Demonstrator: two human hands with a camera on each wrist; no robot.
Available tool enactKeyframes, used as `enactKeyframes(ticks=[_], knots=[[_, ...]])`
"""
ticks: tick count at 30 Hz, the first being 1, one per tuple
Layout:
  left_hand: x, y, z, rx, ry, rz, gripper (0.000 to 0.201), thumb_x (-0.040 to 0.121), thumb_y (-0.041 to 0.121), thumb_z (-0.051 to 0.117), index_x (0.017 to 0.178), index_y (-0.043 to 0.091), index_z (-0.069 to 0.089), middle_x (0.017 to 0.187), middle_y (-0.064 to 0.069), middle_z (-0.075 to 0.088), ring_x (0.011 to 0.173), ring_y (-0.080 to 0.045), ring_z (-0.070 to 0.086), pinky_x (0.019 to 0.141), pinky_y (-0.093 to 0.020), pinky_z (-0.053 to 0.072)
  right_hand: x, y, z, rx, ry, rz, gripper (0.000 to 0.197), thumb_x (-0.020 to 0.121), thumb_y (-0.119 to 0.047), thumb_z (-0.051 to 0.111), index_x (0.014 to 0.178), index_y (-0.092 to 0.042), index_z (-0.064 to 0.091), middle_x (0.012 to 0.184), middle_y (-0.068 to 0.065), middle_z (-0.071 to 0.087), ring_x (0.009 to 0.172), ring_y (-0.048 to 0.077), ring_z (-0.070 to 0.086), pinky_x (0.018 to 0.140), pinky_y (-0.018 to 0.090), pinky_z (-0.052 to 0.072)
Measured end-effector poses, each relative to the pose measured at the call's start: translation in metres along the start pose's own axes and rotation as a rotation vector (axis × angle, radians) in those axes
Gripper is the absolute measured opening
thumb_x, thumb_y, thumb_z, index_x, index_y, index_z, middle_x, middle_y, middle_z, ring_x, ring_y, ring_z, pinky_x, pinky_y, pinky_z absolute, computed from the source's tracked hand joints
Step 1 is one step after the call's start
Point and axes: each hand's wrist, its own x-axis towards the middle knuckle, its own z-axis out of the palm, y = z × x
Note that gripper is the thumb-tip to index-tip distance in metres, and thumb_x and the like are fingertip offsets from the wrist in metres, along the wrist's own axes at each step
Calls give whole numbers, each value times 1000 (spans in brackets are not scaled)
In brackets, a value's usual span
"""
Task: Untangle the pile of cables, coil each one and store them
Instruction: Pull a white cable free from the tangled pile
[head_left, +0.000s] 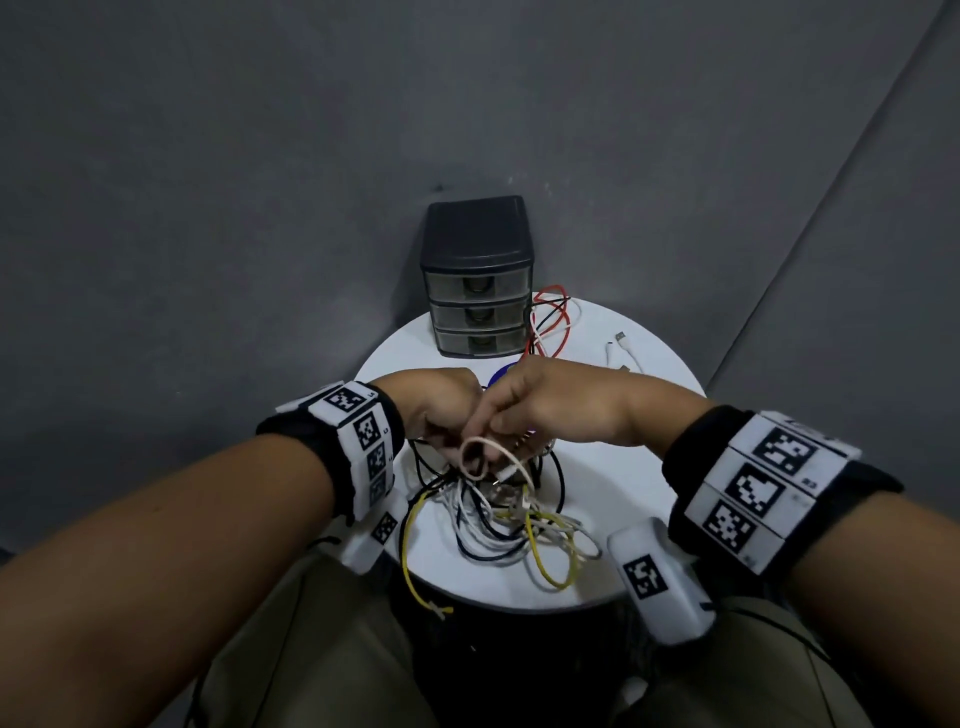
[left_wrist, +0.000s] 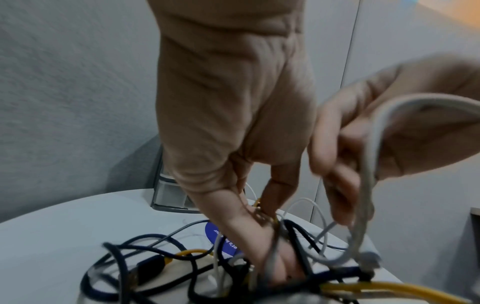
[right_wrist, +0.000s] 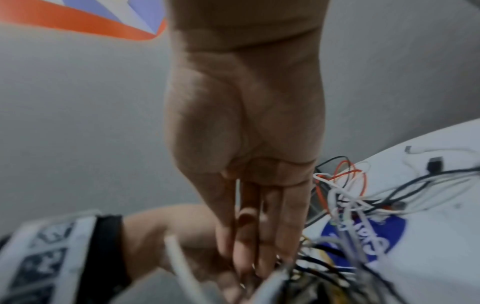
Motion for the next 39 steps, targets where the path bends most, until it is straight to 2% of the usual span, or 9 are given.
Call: enactKeyframes(ticks=[5, 8, 12, 16, 20, 26, 31, 36, 39], knots=[[2, 2, 6, -133, 112, -24, 12, 92, 1, 52, 82, 5, 59, 61, -10, 52, 42, -16, 48, 40, -18, 37, 2, 32, -2, -212, 196, 108, 22, 86, 2, 59, 82, -11, 76, 74, 11, 73, 65, 14, 64, 64, 29, 54], [6, 3, 6, -306, 83, -51, 10, 96, 1, 54, 87, 3, 59, 70, -13, 55, 52, -18, 55, 42, -22, 51, 2, 46, 2, -366, 318, 124, 24, 86, -6, 65, 67, -20, 66, 63, -8, 65, 52, -2, 54, 50, 9, 40], [8, 2, 2, -412, 70, -30, 9, 96, -1, 59, 91, 3, 65, 80, -15, 59, 62, -19, 57, 50, -22, 54, 7, 54, 3, -438, 351, 103, 26, 86, -17, 71, 64, -26, 61, 64, -12, 57, 62, 2, 50, 54, 17, 35], [6, 4, 4, -439, 86, -3, 18, 97, -12, 49, 99, -4, 65, 77, -22, 60, 53, -18, 60, 49, -23, 55, 15, 57, 10, -406, 441, 80, 4, 87, -20, 70, 85, -17, 70, 77, -2, 64, 75, 18, 57, 57, 22, 38], [7, 12, 7, -243, 303, 97, 16, 87, -3, 70, 100, 6, 70, 72, -11, 63, 46, -10, 56, 42, -16, 41, 27, 57, 7, -264, 599, 9, 25, 83, -16, 75, 103, -18, 60, 86, 6, 66, 78, 23, 58, 69, 34, 46], [-2, 21, 2, -139, 320, 309, 43, 86, 0, 74, 118, 17, 52, 88, -13, 72, 69, -17, 58, 59, -24, 46, 34, 69, -2, -477, 468, 82, 10, 88, -13, 70, 94, -16, 62, 95, 5, 59, 88, 23, 53, 71, 30, 37], [-2, 26, -7, -98, 369, 461, 39, 87, 3, 74, 117, 21, 56, 86, -10, 73, 78, -24, 68, 79, -34, 55, 29, 55, -8, -182, 642, 35, 15, 87, -6, 65, 96, -17, 67, 97, 1, 67, 87, 18, 60, 74, 30, 47], [1, 26, -6, -94, 467, 537, 35, 89, 1, 69, 115, 17, 54, 82, -5, 73, 63, -14, 64, 61, -25, 50, 24, 43, -9, -150, 676, 28, 9, 89, -12, 64, 82, -15, 70, 80, 7, 69, 75, 20, 58, 66, 31, 45], [0, 21, -1, -121, 316, 483, 34, 92, 5, 67, 117, 19, 49, 89, -8, 72, 69, -10, 59, 63, -24, 45, 19, 38, -15, -186, 740, 76, 23, 83, -13, 63, 60, -14, 64, 59, 2, 59, 62, 18, 52, 53, 27, 36]])
